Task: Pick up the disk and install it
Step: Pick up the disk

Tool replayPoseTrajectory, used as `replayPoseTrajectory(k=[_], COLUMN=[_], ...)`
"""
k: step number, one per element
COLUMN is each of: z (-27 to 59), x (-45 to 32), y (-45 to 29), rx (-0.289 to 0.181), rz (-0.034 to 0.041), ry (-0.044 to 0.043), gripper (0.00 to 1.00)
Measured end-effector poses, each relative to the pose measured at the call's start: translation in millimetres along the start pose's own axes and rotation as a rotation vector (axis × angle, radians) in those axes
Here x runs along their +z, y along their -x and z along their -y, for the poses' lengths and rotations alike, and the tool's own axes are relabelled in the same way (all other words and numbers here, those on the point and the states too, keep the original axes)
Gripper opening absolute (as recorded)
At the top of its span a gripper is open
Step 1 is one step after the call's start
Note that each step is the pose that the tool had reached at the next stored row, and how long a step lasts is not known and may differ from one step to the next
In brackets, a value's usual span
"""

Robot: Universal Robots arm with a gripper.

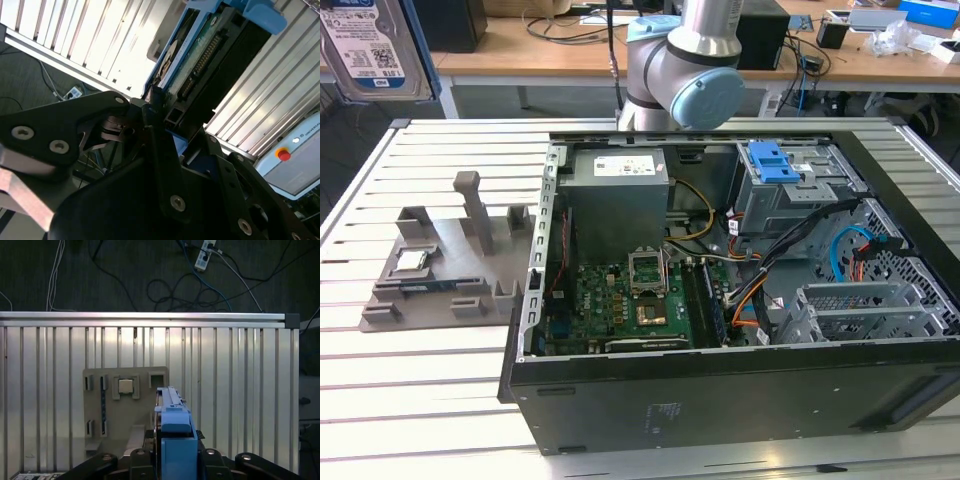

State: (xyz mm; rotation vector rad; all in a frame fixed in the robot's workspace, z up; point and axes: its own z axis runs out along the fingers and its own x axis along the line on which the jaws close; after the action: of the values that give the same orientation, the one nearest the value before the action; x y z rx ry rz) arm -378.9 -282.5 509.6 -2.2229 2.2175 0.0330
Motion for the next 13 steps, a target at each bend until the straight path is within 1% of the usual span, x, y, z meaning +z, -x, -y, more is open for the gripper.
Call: replayPoseTrajectory(k=[6, 9, 12, 13], z=[8.4, 16.4, 32.0, 36.0], x=[-0.1, -0.2, -0.4, -0.5], y=[0.0, 0.0, -0.1, -0.1], rx=[0.000, 0.000, 0.000, 0.000], rz=[0.0000, 0.0000, 0.0000, 0.0000], ry=[-0.0001, -0.0001, -0.0001, -0.0001], gripper=[0.36, 0.36, 0.36, 0.36])
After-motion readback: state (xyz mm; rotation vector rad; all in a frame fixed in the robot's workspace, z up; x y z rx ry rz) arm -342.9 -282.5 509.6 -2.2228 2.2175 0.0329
